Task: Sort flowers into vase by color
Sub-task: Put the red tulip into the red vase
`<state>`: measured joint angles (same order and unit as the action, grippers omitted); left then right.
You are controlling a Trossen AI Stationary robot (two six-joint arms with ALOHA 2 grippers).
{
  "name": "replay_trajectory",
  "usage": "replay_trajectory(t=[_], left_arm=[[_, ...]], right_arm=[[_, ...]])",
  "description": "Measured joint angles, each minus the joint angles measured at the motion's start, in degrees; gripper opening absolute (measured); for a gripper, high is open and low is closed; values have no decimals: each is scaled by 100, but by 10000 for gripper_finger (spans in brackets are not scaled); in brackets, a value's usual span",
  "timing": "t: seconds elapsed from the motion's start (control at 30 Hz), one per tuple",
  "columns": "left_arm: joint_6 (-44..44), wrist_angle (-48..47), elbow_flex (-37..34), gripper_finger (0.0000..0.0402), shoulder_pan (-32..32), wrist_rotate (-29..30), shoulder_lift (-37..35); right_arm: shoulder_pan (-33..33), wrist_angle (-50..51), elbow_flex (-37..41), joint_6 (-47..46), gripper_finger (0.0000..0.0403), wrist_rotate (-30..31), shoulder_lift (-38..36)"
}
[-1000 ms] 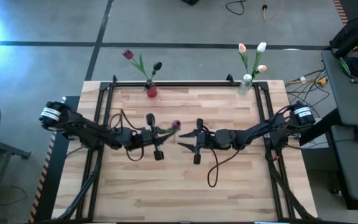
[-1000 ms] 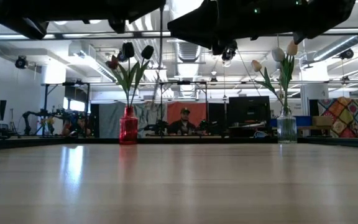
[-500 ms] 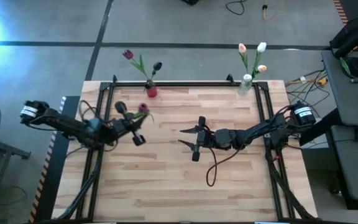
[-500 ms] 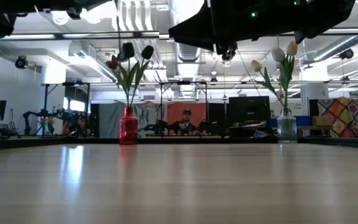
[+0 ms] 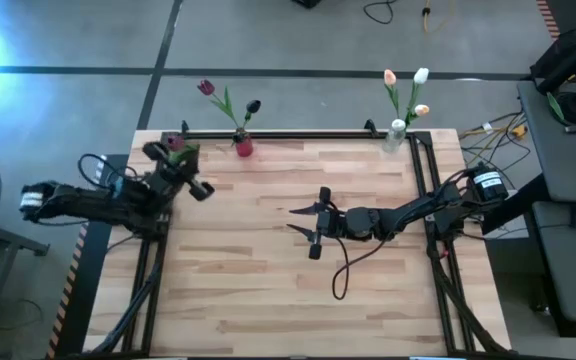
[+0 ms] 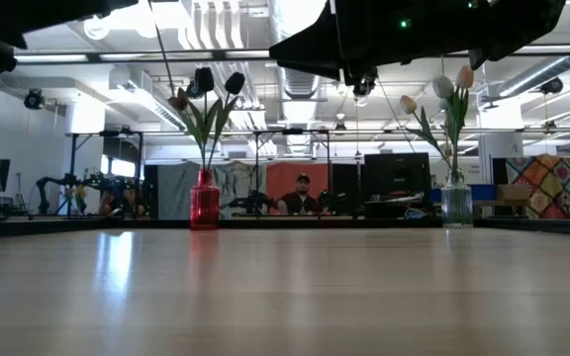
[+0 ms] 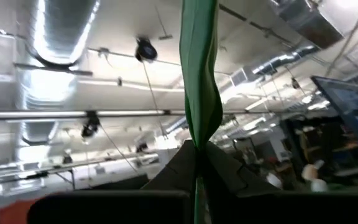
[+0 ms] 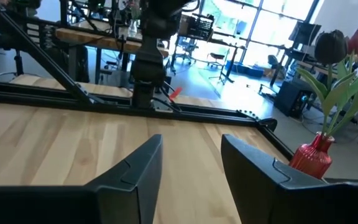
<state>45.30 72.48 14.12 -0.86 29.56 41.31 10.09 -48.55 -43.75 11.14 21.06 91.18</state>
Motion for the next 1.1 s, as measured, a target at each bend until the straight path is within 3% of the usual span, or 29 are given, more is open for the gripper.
replay_trajectory(t=[0.13, 0.33, 0.47, 0.57, 1.1], left_arm=[[-677, -48, 18, 0, -1195, -707, 55], [-2443, -155, 20, 0, -3195, -2386, 430], [-3255, -114, 20, 0, -4087, -3204, 721], [-3434, -1, 20, 0, -4326, -3471, 896], [-3231, 955, 220, 0, -4538, -3482, 2414]], right_arm=[[0, -3, 1, 0, 151, -2, 0], [0, -5, 0, 4, 148, -2, 0], [0, -3, 0, 2, 146, -3, 0], [0, -14, 0, 5, 143, -4, 0], [0, -278, 0, 250, 133, -7, 0]])
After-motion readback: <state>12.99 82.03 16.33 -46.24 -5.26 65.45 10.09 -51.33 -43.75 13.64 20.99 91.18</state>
